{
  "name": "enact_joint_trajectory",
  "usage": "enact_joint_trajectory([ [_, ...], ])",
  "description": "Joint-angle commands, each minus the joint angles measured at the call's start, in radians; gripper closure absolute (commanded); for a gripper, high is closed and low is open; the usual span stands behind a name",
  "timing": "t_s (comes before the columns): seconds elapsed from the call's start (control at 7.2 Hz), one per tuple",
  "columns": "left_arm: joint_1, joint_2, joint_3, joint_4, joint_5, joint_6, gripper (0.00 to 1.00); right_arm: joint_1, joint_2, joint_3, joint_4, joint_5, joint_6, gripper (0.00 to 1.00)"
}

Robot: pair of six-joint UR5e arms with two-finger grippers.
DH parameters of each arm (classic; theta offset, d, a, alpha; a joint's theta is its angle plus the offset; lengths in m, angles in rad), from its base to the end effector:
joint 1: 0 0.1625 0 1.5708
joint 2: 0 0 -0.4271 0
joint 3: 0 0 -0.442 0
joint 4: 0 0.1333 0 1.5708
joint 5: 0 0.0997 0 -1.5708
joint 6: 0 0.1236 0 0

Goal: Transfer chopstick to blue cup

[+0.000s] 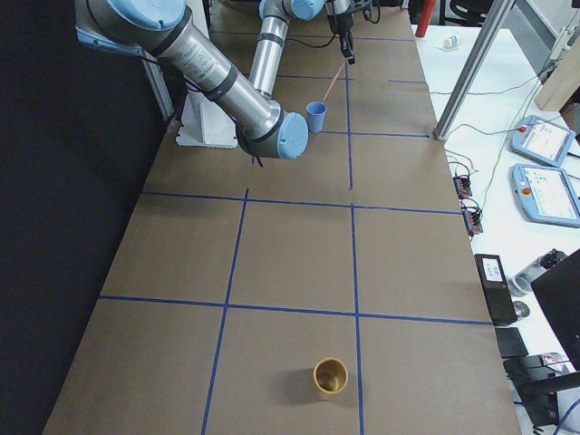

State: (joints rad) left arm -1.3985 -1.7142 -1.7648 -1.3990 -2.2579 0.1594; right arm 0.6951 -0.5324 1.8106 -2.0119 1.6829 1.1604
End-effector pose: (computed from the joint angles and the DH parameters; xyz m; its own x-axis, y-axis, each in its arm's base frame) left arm 0.0474 -0.5928 0.5167 0.7074 0.3868 -0.5915 -0.2850 0.9220 0.2621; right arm -0.4253 -0.5103 -0.0357 0.7000 0.0675 0.7109 -0.3199 0.9197 0.2276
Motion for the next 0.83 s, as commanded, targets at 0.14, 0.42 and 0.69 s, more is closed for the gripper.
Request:
enact_joint_trajectory([
  [0.14,-0.004,0.008,0.007,0.0,0.0,0.0,0.0,-0.058,0.124,-0.265,0.117,-0.048,0.004,1.0],
  [0.42,-0.005,0.008,0.008,0.0,0.001,0.0,0.0,-0.074,0.111,-0.263,0.111,-0.043,0.004,1.0],
  [0.69,-0.007,0.007,0.013,0.0,0.001,0.0,0.0,-0.094,0.083,-0.261,0.111,-0.042,0.004,1.0],
])
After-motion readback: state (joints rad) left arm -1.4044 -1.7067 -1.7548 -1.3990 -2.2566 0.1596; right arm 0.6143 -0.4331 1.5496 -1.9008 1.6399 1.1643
